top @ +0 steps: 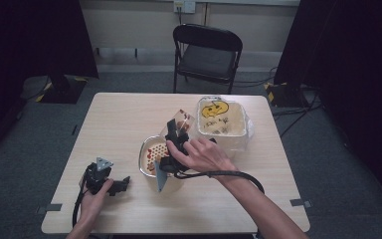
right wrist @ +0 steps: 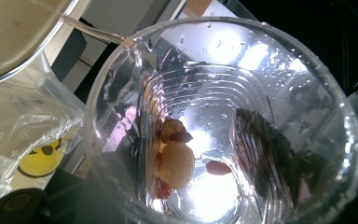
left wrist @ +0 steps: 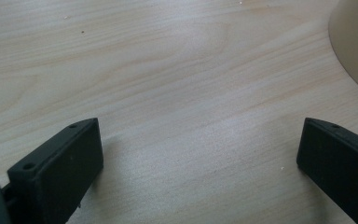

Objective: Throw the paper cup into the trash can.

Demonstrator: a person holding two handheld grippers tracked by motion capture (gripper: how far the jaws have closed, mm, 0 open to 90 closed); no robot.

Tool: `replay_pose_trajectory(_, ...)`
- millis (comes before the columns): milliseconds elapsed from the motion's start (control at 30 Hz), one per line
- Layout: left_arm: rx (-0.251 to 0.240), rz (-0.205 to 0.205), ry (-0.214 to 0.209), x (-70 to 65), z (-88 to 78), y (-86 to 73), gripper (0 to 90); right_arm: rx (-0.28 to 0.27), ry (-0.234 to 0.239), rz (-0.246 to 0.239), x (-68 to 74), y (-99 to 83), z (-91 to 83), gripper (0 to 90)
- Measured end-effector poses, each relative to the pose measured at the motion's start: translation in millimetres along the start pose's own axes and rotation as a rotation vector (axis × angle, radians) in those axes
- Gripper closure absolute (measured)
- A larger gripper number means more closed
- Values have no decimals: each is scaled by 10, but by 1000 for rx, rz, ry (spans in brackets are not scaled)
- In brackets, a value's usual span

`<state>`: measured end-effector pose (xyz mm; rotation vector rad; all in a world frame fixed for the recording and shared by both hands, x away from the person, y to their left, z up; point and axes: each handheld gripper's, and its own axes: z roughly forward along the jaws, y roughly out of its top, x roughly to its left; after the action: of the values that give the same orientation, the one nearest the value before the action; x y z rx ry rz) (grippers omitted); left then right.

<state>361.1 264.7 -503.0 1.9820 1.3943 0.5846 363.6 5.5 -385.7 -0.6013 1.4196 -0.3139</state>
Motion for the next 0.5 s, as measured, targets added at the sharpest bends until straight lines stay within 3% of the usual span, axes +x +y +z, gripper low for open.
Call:
replay_pose_trajectory(133,0,0,-1,0,0,0,0,-6,2,-24,5,8,0,512)
replay_pose_trajectory(367,3,4,-1,3,-2,1,0,-15,26,57,5,20,28,513)
replay_pose_trajectory(433,0,0,-2,0,-1,0,0,-20,56,116,-21,4,37,512)
replay_pose_trajectory(467,0,-2,-2,-1,1,-1,0,-13,45,140,-21,-7,43,512)
replay_pose_trajectory(500,0,-2,-1,-1,0,-1,0,-19,90,251,-46,-40,56,511)
